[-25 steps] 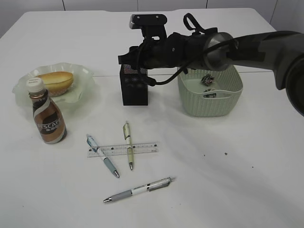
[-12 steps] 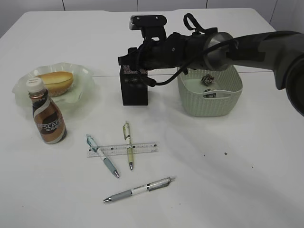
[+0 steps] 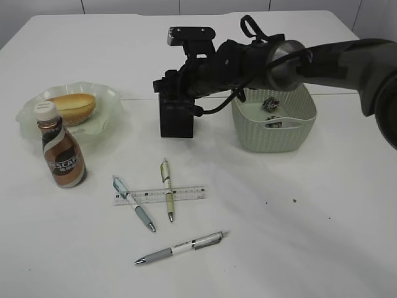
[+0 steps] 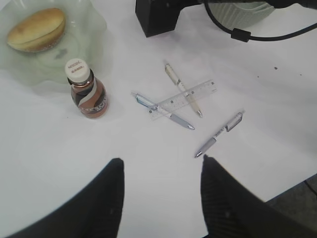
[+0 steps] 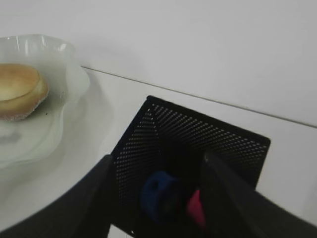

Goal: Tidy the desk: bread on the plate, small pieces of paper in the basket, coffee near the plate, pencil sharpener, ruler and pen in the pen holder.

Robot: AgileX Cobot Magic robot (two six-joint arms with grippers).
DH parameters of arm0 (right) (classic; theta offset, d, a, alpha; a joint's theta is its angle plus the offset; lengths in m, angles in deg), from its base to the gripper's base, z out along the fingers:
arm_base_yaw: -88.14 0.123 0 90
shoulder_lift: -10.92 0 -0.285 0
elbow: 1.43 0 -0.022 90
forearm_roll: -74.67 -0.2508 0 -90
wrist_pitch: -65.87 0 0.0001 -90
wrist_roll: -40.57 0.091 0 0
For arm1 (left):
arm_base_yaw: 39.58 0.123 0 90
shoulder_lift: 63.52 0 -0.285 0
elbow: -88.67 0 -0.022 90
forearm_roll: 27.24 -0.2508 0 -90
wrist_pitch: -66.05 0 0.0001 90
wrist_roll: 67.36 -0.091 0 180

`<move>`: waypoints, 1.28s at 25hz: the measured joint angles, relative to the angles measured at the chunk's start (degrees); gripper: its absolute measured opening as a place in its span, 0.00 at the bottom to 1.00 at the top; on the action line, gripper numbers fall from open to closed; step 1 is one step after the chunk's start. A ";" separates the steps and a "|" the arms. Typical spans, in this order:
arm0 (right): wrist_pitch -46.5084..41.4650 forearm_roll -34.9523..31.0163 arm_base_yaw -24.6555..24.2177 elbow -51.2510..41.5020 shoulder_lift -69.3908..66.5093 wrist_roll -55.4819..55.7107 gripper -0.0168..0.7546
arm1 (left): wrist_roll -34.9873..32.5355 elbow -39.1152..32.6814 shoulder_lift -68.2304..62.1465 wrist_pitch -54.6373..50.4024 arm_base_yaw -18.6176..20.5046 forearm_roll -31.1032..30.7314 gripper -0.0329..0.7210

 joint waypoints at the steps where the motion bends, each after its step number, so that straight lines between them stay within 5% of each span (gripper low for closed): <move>1: -1.02 0.00 0.00 0.00 0.27 0.00 0.54 | 0.00 0.00 0.00 0.00 0.00 0.00 0.53; 15: -13.14 0.91 0.00 0.25 10.11 -0.80 0.55 | 0.00 0.00 0.00 0.00 0.00 -0.10 0.53; 28: -53.63 3.52 0.00 0.85 19.90 -0.84 0.55 | 0.74 0.00 -0.24 0.00 0.00 -0.10 0.53; 32: -57.55 3.71 0.00 0.85 20.02 -0.84 0.55 | 0.95 0.00 -1.35 0.00 0.00 -0.10 0.53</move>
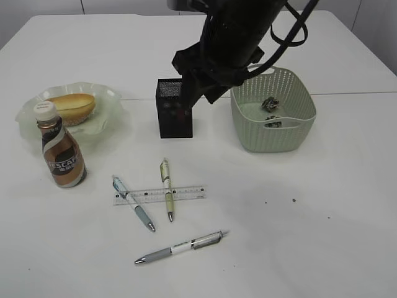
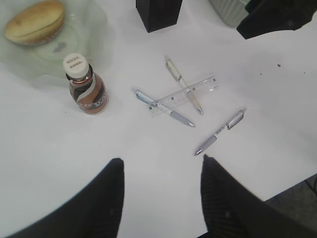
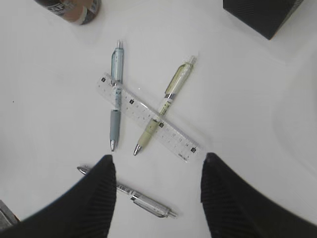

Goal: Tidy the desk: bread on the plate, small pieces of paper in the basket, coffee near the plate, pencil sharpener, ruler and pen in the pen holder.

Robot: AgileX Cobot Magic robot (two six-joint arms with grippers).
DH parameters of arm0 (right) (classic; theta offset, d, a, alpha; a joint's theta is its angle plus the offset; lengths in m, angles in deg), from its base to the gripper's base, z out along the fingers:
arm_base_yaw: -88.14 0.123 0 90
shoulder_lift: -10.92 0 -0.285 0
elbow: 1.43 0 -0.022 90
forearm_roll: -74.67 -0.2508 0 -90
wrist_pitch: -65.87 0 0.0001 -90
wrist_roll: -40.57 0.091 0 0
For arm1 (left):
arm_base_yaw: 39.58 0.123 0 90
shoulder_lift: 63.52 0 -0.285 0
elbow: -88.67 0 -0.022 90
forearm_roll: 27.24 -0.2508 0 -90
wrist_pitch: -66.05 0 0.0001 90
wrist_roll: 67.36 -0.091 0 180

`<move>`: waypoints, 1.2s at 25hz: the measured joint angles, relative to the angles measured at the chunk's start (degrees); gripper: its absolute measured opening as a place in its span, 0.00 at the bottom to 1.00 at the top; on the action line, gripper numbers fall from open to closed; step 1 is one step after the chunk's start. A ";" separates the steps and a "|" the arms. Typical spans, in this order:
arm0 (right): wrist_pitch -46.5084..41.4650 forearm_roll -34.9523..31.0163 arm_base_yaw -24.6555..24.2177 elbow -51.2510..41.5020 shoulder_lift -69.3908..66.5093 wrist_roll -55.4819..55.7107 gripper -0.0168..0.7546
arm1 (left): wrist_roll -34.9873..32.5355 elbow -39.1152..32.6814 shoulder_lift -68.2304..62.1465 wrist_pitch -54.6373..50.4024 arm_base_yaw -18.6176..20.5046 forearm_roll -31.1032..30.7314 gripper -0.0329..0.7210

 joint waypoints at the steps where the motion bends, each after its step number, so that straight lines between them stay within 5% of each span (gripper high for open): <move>1: -0.12 -0.01 0.00 0.00 0.00 0.16 0.55 | 0.00 0.00 -0.46 0.00 0.00 0.00 0.53; 14: -0.57 8.03 0.00 -1.58 0.54 11.10 0.55 | -7.18 0.00 -8.95 0.10 0.00 0.00 0.54; 23: -0.57 14.58 -0.10 -15.62 8.98 11.70 0.55 | -15.63 0.00 -21.49 0.55 -0.32 -0.91 0.53; 30: -0.57 17.79 -0.10 -29.42 19.62 12.26 0.55 | -20.56 -0.04 -28.44 5.33 -6.02 -6.57 0.54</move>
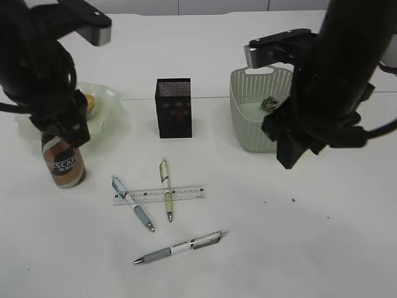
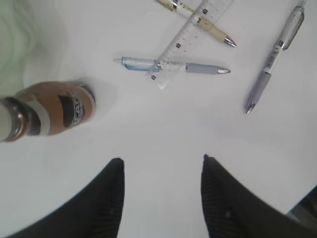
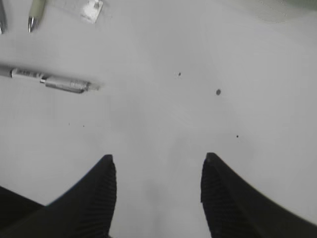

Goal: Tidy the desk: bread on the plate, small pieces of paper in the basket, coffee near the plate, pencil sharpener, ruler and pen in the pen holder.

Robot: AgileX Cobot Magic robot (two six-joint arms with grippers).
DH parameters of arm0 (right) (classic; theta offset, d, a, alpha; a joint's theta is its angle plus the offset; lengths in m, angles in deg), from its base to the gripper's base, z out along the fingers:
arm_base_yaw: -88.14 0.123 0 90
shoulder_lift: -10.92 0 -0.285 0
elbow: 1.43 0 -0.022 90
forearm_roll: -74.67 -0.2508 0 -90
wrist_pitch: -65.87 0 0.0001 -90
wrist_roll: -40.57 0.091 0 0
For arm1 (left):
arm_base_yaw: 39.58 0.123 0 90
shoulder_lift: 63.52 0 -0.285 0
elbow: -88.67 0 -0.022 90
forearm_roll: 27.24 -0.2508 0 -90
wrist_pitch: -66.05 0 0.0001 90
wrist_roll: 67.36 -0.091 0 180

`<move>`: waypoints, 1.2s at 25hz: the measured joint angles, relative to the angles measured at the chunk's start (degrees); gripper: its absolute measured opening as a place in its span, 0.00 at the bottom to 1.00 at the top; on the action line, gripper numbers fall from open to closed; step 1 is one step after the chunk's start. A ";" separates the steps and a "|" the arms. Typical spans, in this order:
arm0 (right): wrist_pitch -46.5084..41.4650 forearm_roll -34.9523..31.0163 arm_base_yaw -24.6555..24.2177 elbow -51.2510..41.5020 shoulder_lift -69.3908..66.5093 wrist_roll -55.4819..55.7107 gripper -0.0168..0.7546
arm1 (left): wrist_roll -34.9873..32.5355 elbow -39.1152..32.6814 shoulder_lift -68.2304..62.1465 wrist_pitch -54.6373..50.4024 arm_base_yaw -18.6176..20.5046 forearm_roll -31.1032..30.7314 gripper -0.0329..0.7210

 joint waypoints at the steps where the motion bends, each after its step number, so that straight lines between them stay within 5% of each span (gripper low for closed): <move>1: 0.00 -0.01 0.00 -2.07 1.84 0.00 0.55 | -0.41 0.00 -1.32 0.74 -0.51 -0.70 0.54; 13: -0.10 -4.59 0.00 -13.84 23.61 0.17 0.55 | -14.79 9.77 -20.22 7.97 -0.89 3.42 0.63; 30: -0.30 -3.57 0.00 -13.97 25.60 0.17 0.55 | -17.09 10.23 -33.92 11.46 -3.02 3.91 0.63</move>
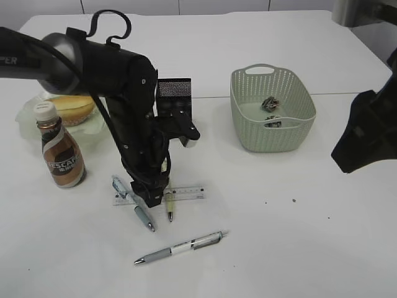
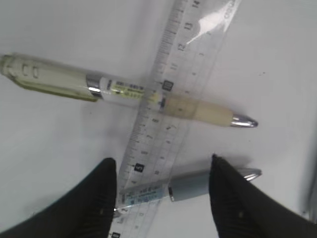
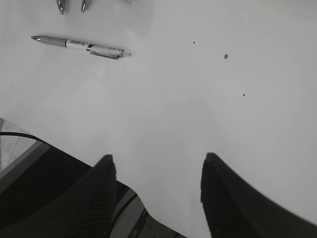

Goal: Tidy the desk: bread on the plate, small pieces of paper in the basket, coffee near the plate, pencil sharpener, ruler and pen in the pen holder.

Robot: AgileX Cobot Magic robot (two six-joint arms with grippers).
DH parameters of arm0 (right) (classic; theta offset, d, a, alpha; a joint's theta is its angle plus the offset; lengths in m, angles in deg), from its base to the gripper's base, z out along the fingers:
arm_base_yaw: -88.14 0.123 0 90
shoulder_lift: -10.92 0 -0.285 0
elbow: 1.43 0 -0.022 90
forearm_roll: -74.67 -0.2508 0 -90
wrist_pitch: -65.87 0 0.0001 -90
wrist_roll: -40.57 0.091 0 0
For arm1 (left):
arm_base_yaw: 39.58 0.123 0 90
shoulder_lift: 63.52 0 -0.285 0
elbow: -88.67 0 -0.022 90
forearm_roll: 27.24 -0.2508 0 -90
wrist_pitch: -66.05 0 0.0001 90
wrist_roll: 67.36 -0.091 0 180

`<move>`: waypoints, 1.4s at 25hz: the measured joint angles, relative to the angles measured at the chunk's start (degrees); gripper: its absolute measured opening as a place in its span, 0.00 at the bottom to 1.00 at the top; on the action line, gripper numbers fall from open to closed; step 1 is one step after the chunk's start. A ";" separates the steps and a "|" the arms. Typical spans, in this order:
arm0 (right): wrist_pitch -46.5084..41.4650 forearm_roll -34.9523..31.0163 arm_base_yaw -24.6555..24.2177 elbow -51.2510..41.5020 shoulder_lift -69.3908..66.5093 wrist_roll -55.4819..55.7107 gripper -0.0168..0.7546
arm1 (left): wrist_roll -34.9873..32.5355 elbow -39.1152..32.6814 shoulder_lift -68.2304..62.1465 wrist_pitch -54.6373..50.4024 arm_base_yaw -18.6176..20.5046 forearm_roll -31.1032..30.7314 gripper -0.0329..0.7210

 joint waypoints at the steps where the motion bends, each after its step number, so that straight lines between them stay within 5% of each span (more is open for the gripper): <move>1: 0.00 0.00 0.00 0.00 0.00 0.00 0.55 | -0.10 0.00 -0.48 0.34 0.00 -0.49 0.63; 17: 0.00 0.25 0.00 0.00 0.00 0.00 0.55 | -0.23 0.13 -3.77 2.91 0.00 -3.09 0.62; 24: 0.00 0.74 0.00 0.00 0.00 0.00 0.55 | -0.34 0.26 -3.88 2.80 0.00 -3.09 0.41; 35: 0.00 1.00 0.00 0.00 0.00 0.00 0.55 | 1.67 4.85 -4.81 -3.45 0.00 -0.49 0.40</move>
